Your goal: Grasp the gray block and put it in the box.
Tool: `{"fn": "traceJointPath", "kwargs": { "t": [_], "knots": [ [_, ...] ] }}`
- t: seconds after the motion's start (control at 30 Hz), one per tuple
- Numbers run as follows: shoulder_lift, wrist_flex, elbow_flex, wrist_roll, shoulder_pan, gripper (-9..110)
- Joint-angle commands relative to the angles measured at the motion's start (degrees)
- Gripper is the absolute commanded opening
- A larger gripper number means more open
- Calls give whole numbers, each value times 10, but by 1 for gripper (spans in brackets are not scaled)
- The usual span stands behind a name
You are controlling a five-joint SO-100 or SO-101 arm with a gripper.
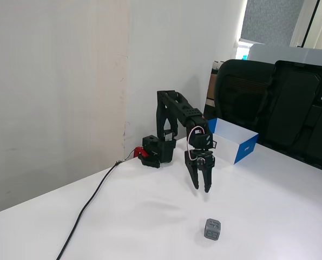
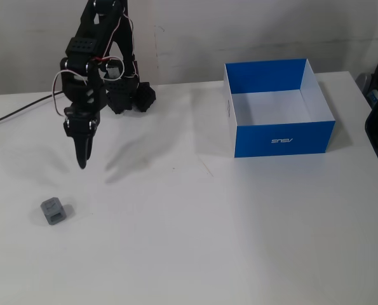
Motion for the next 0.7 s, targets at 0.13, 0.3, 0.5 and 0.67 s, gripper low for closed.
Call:
{"fn": "traceJointPath", "kwargs": {
  "t": [0.13, 0.3, 0.5, 0.67],
  "knots": [
    [-5, 7, -69, -11, -5, 28],
    [-10, -8, -76, 30, -17, 26],
    [-39, 3, -120, 103, -26, 26],
    [-100, 49, -198, 159, -29, 22]
  ]
}}
